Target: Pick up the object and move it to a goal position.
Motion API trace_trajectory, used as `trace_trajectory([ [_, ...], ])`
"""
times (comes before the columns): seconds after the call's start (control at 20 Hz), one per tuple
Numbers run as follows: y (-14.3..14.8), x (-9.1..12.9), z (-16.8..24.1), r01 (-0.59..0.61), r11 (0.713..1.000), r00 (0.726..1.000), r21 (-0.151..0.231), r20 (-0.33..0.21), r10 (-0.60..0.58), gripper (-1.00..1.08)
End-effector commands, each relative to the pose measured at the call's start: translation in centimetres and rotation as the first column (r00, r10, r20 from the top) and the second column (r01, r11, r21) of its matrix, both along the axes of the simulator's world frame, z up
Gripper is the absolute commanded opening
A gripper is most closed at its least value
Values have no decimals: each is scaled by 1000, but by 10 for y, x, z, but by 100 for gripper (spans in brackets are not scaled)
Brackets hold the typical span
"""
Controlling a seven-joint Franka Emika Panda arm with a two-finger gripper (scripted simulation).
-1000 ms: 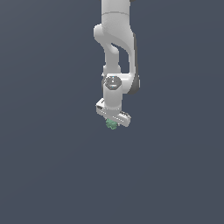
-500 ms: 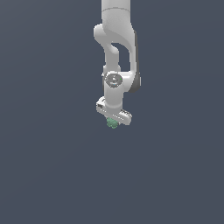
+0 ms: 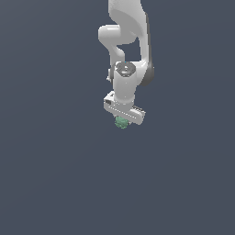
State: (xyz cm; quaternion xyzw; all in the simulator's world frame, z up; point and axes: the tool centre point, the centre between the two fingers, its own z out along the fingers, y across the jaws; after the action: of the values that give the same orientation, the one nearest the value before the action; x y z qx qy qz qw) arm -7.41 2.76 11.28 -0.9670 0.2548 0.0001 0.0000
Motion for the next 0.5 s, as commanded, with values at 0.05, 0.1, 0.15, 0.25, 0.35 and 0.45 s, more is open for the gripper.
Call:
trace_trajectory([
  [0.05,11,0,33,0,1000,1000,-1,1,0,-100],
  [0.1,14,0,44,0,1000,1000,-1,1,0,-100],
  [0.15,17,0,55,1,1000,1000,-1,1,-1,-100],
  [0.25,24,1,76,1,1000,1000,-2,1,-1,-100],
  [0.35,31,1,97,1,1000,1000,-2,1,-1,-100],
  [0.45,37,2,118,1,1000,1000,-2,1,-1,-100],
])
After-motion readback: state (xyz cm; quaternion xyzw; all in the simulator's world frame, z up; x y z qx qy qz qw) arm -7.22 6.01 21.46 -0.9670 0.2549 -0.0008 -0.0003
